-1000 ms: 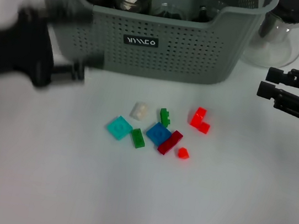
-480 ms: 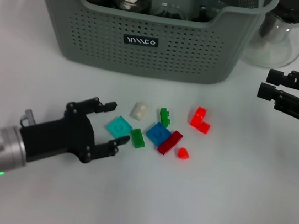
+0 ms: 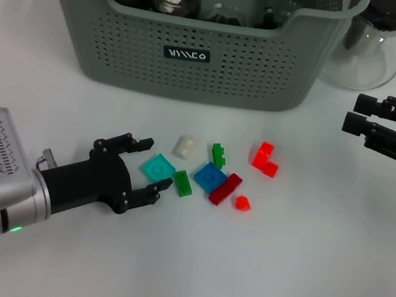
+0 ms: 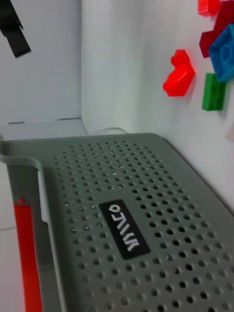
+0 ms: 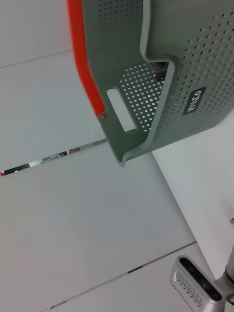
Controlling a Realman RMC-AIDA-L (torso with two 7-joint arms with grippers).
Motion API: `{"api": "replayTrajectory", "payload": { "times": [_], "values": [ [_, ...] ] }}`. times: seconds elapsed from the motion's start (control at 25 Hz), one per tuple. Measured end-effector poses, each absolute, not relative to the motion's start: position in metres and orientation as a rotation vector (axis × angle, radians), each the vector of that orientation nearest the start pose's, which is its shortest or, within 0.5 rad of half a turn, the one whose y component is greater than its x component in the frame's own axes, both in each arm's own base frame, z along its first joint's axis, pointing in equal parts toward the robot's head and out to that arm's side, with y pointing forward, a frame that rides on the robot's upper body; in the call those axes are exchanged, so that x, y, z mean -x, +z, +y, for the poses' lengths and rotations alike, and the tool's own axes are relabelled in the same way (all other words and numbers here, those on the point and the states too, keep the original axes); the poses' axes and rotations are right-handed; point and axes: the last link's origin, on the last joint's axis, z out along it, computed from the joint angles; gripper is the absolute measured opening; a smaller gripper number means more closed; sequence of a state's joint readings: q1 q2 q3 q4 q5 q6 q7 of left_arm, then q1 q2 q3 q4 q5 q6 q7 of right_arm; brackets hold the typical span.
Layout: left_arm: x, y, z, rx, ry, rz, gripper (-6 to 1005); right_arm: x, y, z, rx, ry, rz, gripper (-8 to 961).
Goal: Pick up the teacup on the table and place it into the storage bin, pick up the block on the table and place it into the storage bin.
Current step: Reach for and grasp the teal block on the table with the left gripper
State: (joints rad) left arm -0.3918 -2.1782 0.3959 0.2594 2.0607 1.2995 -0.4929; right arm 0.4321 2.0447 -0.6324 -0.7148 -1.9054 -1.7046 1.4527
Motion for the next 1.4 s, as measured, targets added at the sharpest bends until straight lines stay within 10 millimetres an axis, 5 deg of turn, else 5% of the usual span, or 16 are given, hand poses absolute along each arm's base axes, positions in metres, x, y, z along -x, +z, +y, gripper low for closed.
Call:
{"api": "replayTrajectory", "payload": {
  "times": [1.4],
  "values": [
    [0.3256, -0.0962, 0.2533, 2.475, -0.507, -0.310, 600, -0.2787, 0.0359, 0.3037, 2.650, 0.869, 0.723, 488]
  ]
}}
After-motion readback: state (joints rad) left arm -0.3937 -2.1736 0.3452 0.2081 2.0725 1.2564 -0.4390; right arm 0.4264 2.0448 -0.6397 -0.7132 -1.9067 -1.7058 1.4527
